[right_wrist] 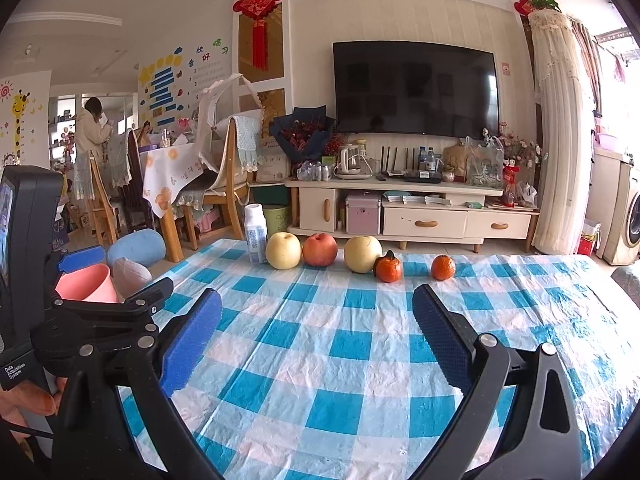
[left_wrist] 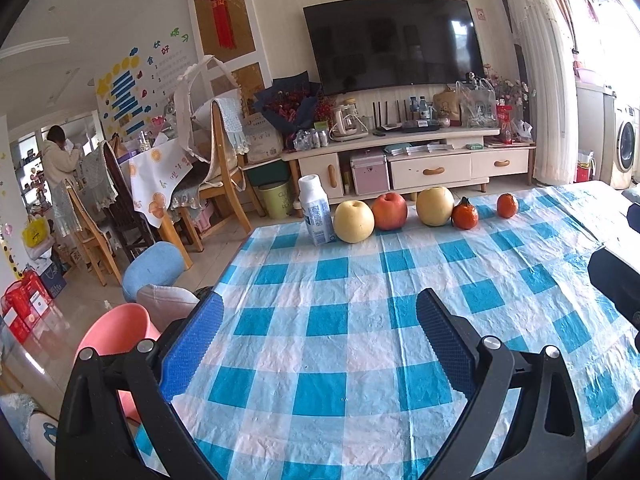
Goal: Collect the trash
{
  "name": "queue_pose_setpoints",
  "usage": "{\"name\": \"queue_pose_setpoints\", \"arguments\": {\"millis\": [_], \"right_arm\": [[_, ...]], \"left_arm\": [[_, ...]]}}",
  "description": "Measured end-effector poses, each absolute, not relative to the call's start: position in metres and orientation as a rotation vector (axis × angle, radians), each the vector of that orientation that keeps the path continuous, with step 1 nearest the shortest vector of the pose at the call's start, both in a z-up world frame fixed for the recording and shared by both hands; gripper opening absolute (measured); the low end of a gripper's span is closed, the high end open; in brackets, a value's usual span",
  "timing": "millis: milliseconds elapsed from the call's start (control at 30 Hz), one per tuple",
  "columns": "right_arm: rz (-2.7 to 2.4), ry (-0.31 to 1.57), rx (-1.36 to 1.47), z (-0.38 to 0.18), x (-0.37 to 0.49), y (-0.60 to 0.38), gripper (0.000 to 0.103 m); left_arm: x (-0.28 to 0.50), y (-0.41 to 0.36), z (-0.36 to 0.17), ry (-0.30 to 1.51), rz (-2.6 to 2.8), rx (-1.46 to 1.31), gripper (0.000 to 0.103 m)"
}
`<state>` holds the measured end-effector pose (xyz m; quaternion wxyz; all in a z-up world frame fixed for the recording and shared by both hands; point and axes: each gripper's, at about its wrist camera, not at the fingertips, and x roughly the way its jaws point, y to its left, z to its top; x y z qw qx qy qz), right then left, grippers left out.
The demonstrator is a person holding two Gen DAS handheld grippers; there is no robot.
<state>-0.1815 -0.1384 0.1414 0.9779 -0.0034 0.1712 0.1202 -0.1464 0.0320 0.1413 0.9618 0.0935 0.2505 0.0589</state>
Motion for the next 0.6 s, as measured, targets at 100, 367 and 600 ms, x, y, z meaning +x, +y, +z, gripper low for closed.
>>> {"name": "queue_pose_setpoints", "arguments": {"millis": [100,367,600], "right_arm": [[0.245,0.356,-0.006,0.138,-0.178,-0.137,0.097],[0.237,0.447,-0.016,0.118,-0.154,-0.128,0.097],[0.155,0.677,-0.024,0.067,-0.093,-0.125,0.097]], "left_arm": [[-0.142,0.031,0.135,0.521,0.111,0.193,0.096],[-0.106,0.037,0.104,0.662,0.057,0.122,0.096],[-0.037,0.038,0.047,0.866,0.028,0.075,0.096]]}}
